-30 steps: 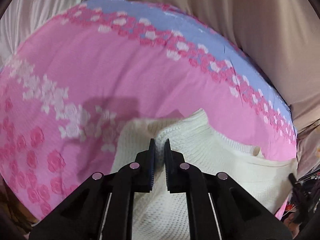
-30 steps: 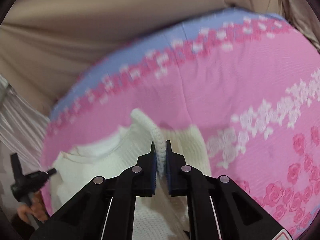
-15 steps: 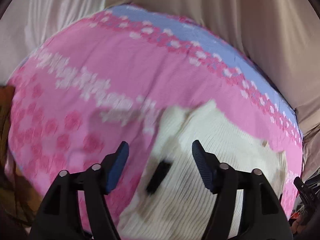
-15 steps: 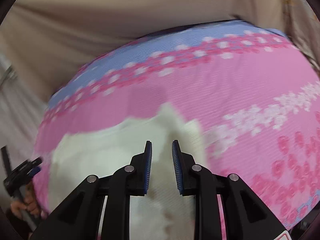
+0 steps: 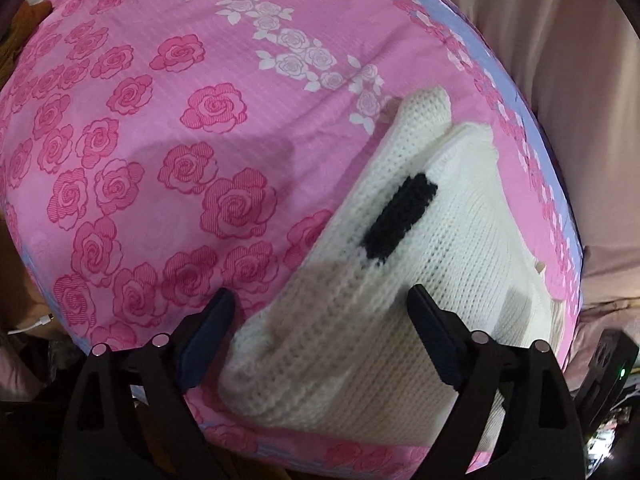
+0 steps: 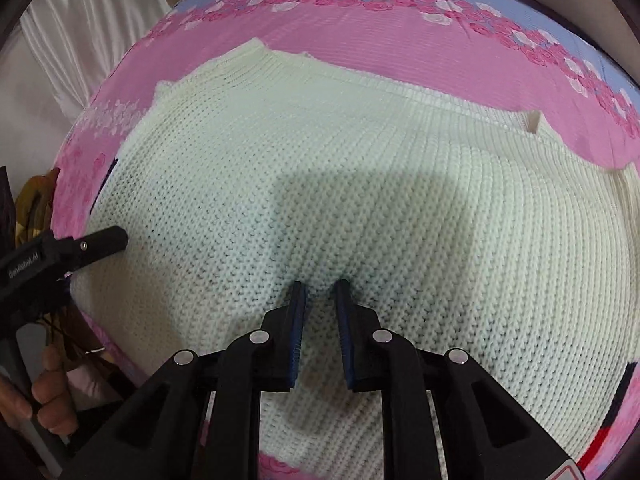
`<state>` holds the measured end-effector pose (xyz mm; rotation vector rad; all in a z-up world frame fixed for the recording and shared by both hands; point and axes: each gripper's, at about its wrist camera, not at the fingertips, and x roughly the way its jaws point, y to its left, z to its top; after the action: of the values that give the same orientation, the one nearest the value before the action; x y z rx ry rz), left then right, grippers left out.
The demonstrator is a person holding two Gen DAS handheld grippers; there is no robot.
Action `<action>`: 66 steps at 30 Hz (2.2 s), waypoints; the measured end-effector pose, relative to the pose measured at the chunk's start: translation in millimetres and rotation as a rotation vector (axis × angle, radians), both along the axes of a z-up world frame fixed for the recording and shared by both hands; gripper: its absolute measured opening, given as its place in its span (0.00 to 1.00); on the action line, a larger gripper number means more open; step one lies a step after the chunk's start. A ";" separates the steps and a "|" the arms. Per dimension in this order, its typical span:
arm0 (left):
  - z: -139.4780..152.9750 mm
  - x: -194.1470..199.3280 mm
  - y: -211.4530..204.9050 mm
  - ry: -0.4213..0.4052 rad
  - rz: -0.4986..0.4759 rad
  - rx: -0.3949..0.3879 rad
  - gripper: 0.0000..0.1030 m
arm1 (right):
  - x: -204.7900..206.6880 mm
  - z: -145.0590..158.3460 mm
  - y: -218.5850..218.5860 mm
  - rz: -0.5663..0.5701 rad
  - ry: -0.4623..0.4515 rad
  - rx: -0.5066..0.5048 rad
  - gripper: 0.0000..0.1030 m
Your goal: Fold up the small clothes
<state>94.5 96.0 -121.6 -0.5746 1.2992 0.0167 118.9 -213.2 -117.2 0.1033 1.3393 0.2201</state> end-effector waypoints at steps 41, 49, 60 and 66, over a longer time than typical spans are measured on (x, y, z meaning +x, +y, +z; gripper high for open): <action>26.8 -53.3 -189.0 0.073 -0.587 0.125 0.64 | -88.1 46.9 -178.2 -0.493 -0.129 0.422 0.22; 26.2 -57.2 -216.9 0.067 -0.663 0.143 0.64 | -117.1 83.0 -214.9 -0.498 -0.255 0.271 0.20; 89.9 -56.0 -251.3 -0.229 -0.671 0.208 0.69 | -149.9 82.3 -246.1 -0.603 -0.271 0.179 0.32; 34.9 -44.7 -262.3 -0.091 -0.705 0.259 0.72 | -112.5 55.3 -195.9 -0.384 -0.197 0.016 0.28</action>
<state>49.7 -166.3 -86.7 0.1211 1.3248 -0.4132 6.5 -409.1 -61.9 0.3396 1.0973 -0.0826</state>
